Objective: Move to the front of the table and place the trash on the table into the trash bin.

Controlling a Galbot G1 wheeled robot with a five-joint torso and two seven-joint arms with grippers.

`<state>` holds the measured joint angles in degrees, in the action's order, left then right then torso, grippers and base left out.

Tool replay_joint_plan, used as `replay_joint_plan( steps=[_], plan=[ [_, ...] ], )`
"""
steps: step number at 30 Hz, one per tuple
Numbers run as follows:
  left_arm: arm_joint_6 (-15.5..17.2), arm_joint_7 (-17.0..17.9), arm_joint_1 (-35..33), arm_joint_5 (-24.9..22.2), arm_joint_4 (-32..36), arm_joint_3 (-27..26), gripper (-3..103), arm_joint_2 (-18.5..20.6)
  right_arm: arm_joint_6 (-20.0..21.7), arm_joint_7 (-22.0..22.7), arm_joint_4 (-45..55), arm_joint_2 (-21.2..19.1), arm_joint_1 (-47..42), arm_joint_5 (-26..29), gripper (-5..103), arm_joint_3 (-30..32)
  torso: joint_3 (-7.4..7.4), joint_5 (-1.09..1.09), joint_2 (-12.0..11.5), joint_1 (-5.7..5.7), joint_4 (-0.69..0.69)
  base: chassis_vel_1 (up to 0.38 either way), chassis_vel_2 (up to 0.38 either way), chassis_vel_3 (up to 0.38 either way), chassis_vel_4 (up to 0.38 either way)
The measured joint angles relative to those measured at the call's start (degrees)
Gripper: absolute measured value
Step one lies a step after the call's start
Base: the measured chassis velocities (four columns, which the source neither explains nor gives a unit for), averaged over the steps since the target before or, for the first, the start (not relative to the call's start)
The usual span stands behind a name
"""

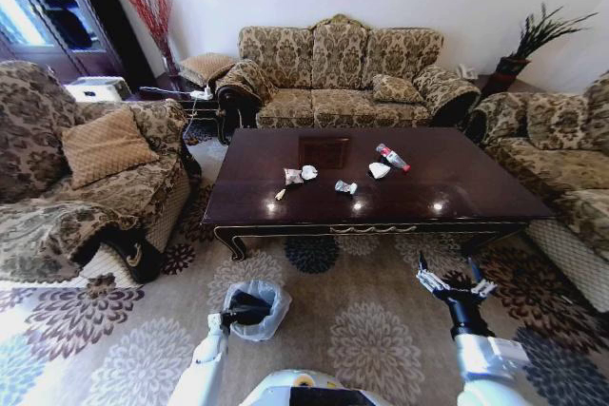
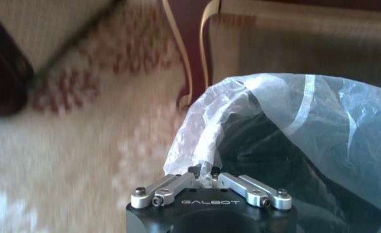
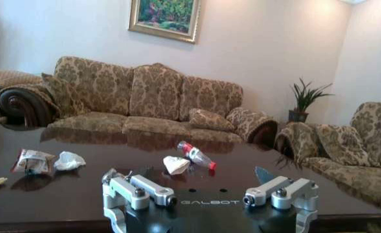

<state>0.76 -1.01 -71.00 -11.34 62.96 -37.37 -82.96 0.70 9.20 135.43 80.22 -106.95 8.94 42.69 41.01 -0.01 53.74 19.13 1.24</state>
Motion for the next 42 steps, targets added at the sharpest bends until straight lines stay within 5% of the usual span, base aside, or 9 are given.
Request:
replay_joint_plan(
  steps=[8,12,17,22,42],
  plan=[
    [-0.98,0.28,-9.25,1.25,23.56,-2.79,1,1.98,4.25,0.94,0.28,-1.68,2.68,1.5,100,-0.87,-0.01,0.02,0.0,0.0,-0.01,0.0,0.0,0.0,0.0],
    [5.67,-0.51,-21.11,-1.06,45.93,-6.27,1,3.36,5.47,1.16,-1.04,-2.82,4.22,2.06,100,-1.11,-0.01,0.02,0.01,-0.01,0.01,0.0,0.0,0.0,0.0],
    [10.65,-1.1,-27.59,-4.15,61.95,-9.64,1,3.1,5.57,0.98,-1.35,-3.24,5.34,2.73,100,-1.07,-0.01,0.02,0.01,-0.01,-0.01,0.0,0.0,0.0,0.0],
    [12.61,-0.15,-26.62,-5.88,73.84,-10.06,1,3.21,5.96,1.11,-0.64,-3.46,6.3,3.64,100,-0.54,-0.01,0.04,0.01,-0.01,-0.04,0.0,0.0,0.0,0.0],
    [10.49,1.18,-21.89,-6.67,72.39,-7.59,1,2.16,6.01,1.58,1.19,-2.84,5.41,3.33,100,-0.61,0.0,0.02,0.01,-0.01,-0.03,-0.062,0.054,0.059,-0.056]
  ],
)
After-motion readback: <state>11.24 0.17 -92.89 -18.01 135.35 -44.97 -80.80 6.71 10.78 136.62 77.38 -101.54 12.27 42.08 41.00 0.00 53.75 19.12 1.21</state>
